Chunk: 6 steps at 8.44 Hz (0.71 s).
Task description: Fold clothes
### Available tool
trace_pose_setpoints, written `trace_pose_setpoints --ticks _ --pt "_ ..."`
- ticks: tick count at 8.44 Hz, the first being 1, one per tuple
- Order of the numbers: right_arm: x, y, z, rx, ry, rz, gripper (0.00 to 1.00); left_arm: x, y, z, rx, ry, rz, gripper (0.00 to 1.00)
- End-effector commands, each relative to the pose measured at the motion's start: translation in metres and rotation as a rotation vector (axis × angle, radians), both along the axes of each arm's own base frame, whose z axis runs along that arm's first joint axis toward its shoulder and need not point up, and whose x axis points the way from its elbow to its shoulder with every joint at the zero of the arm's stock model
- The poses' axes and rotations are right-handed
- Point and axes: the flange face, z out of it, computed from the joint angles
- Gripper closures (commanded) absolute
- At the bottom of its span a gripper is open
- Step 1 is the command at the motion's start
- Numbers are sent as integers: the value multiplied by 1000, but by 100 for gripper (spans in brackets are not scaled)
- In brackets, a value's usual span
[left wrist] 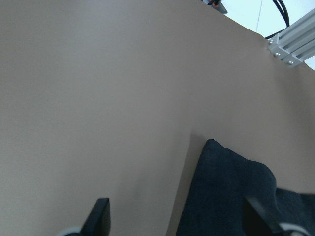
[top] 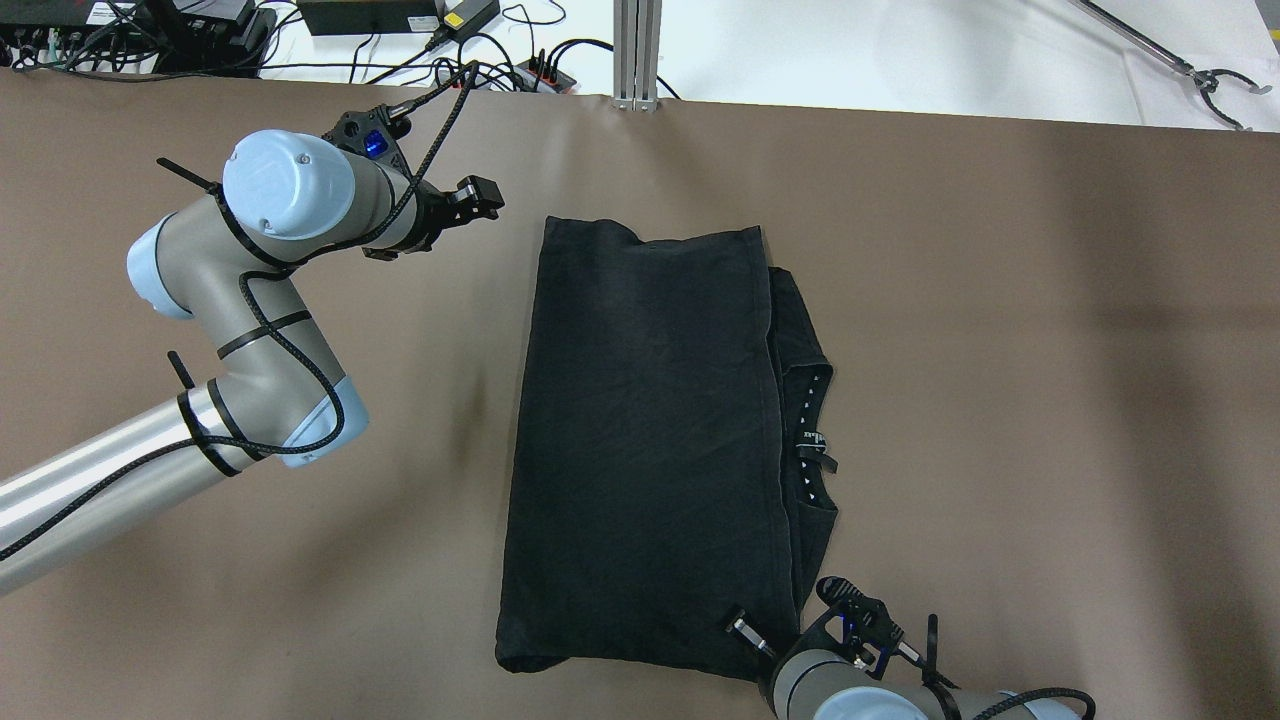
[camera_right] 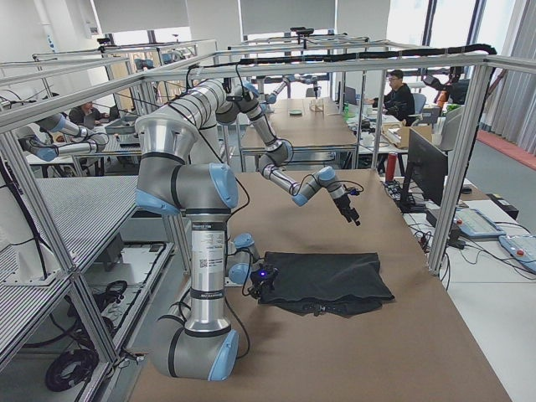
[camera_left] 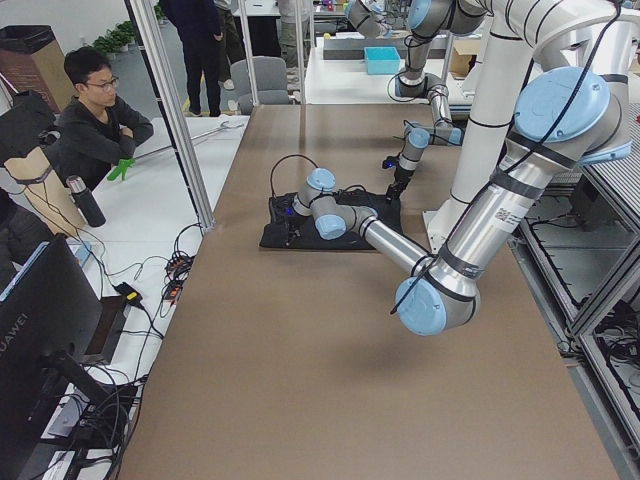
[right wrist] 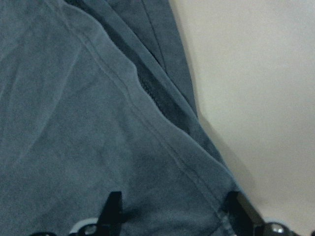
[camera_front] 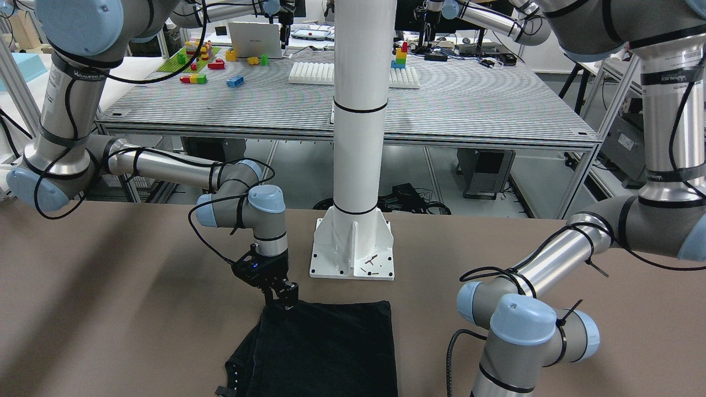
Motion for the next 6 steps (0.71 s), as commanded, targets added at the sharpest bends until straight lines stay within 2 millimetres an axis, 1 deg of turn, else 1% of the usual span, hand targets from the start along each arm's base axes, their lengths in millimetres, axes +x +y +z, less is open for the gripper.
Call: trace_pose_setpoints --ticks 1,2,4,5,6 --pt "-5 0 4 -2 9 0 42 -1 1 3 -5 -1 -10 6" --pt "-8 -1 9 -13 16 11 50 -1 1 4 -6 0 -10 6" --pt "-7 -2 9 -15 15 14 56 -1 1 4 -5 -2 -25 6" --pt "-7 -2 9 -19 12 18 72 2 2 4 -6 -4 -22 6" --pt "-6 -3 8 -21 9 25 95 2 3 5 -4 -6 -25 6"
